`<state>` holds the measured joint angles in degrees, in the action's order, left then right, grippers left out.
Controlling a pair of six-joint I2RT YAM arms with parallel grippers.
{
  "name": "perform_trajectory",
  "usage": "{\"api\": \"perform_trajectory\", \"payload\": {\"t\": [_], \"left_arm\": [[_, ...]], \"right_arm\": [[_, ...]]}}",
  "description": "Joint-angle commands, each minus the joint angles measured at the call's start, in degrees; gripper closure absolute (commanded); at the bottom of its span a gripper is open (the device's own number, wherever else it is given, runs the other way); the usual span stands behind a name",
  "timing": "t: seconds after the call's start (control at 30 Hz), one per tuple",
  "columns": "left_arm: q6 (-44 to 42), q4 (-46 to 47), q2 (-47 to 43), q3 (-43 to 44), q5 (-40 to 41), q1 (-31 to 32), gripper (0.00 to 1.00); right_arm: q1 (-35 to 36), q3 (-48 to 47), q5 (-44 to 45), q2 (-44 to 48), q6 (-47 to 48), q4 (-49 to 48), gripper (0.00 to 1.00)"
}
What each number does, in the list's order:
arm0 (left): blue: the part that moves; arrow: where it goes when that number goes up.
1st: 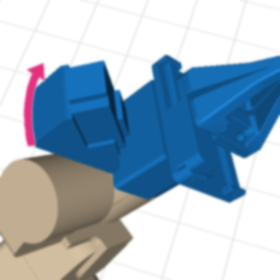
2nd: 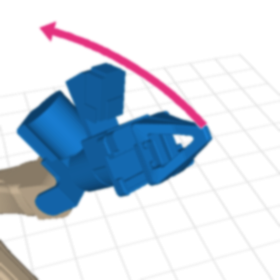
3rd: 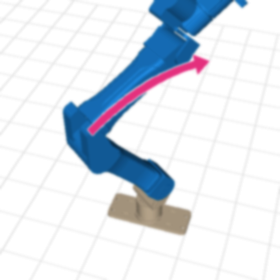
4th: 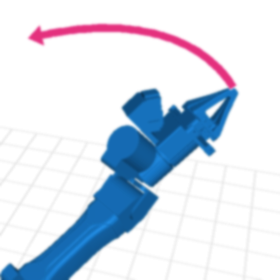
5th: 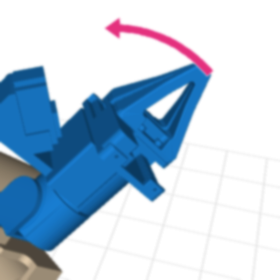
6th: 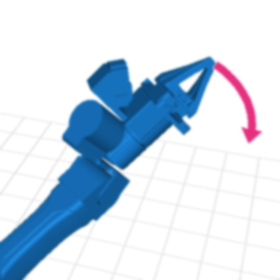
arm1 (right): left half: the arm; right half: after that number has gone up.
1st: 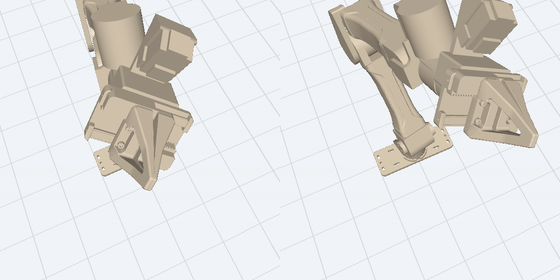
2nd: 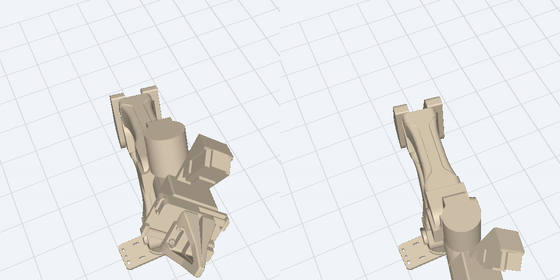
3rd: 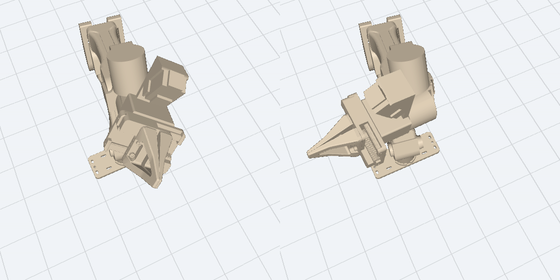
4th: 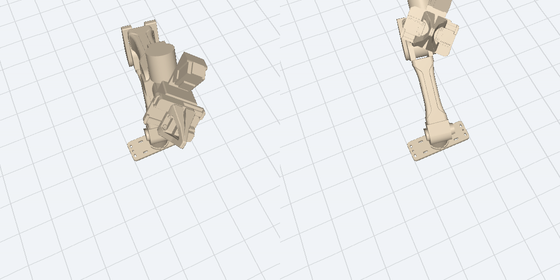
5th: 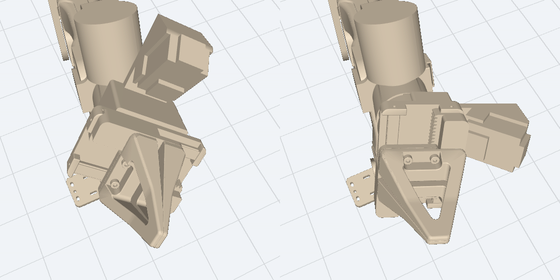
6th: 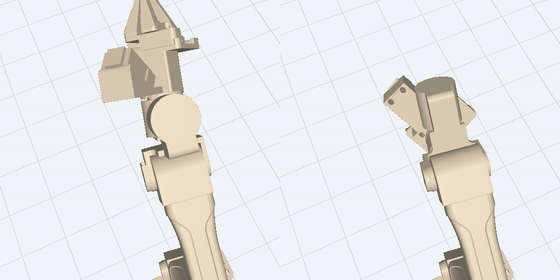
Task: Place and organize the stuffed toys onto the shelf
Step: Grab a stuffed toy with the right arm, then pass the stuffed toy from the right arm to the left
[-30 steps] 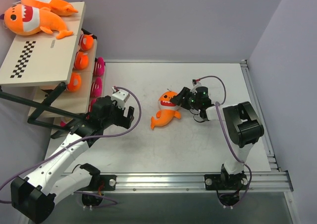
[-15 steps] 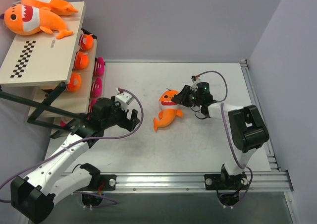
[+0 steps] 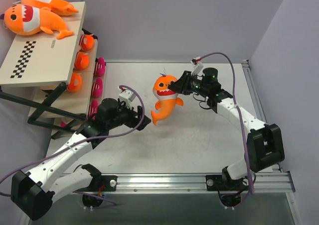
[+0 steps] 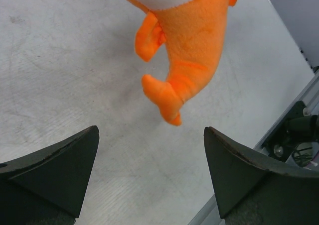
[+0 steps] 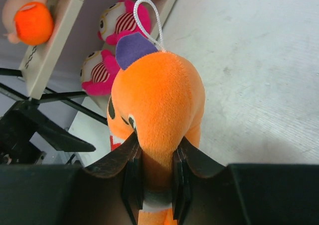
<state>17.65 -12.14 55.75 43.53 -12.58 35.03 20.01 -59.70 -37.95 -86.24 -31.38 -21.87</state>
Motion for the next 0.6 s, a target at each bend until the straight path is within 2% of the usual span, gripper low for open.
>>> {"api": "perform_trajectory", "payload": {"t": [0.0, 0.2, 0.43, 0.57], "left_arm": [[12.21, 7.91, -0.37, 1.74, 2.28, 0.74, 0.06], [21.27, 15.74, -3.98, -0.90, 8.70, 1.10, 0.05], [23.13, 16.80, -3.01, 0.77, 12.14, 2.85, 0.05], [23.57, 14.96, -2.40, 1.91, 17.93, 4.17, 0.01]], "right_arm": [[1.08, -3.05, -4.14, 3.53, 1.67, 1.47, 1.00], [2.66, -3.23, -7.57, 4.85, 1.76, 2.00, 1.00], [4.68, -3.49, -10.91, 5.99, 3.16, 2.35, 1.00], [5.39, -3.67, -11.44, 7.13, 4.56, 3.50, 1.00]]}}
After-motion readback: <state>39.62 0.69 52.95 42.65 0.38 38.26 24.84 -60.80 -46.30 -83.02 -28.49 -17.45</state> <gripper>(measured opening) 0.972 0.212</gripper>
